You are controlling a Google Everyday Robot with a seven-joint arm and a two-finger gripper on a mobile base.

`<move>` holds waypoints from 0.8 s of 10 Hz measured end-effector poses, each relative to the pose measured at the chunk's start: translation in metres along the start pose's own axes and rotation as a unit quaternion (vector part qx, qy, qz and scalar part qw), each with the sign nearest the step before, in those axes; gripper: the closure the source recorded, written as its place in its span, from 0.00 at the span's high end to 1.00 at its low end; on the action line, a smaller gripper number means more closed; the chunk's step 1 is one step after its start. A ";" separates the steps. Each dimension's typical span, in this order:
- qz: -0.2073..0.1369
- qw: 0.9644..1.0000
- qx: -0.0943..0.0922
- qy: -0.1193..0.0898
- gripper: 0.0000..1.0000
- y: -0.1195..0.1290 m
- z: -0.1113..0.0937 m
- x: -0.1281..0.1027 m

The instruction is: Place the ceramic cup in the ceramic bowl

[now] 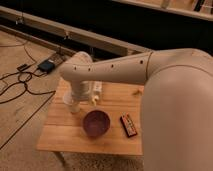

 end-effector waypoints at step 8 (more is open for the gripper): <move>-0.022 1.000 -0.011 0.009 0.65 0.021 0.017 -0.065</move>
